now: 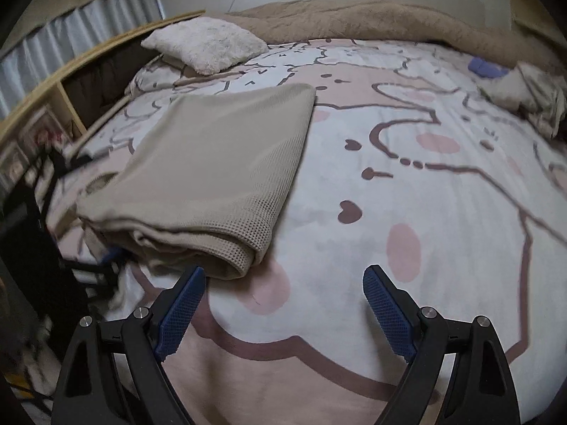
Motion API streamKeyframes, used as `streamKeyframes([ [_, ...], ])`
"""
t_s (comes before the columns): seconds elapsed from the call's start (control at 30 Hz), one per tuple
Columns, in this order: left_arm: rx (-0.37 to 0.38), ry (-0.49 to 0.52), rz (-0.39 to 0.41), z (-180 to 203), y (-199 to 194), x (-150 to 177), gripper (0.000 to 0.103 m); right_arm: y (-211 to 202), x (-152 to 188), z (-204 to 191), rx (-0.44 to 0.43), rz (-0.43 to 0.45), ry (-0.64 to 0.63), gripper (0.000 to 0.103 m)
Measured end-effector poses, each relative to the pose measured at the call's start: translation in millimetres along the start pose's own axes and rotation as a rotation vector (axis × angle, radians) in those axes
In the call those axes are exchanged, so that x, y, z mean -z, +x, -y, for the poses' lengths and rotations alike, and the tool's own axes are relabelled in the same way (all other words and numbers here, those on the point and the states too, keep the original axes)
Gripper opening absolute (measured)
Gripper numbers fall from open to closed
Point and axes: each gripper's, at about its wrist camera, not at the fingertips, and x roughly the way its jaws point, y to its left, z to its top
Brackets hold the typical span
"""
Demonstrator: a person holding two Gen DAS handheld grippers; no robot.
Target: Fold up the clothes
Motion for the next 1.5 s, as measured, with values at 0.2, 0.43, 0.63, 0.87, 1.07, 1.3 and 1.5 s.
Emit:
streamKeyframes([
  [0.2, -0.108, 0.109, 0.057, 3, 0, 21, 0.090, -3, 5, -11, 0.175, -0.004, -0.186, 0.090],
  [0.43, -0.152, 0.158, 0.080, 2, -1, 47, 0.082, 14, 36, -9, 0.330, -0.038, -0.335, 0.090],
  [0.63, -0.184, 0.170, 0.075, 0, 9, 45, 0.079, 23, 30, 18, 0.214, -0.107, -0.182, 0.094],
  [0.87, -0.177, 0.143, 0.066, 7, 26, 28, 0.043, 24, 30, 16, 0.247, -0.113, -0.178, 0.098],
  [1.07, -0.139, 0.084, 0.083, 3, 23, 28, 0.030, 26, 30, 13, 0.257, -0.118, -0.196, 0.098],
  [1.3, -0.026, -0.004, 0.124, -9, 13, 30, 0.017, 1, 33, -35, 0.426, 0.047, -0.570, 0.098],
  [1.5, 0.202, -0.193, 0.140, -45, 14, 30, 0.016, -2, 89, -103, 0.521, 0.316, -1.253, 0.098],
])
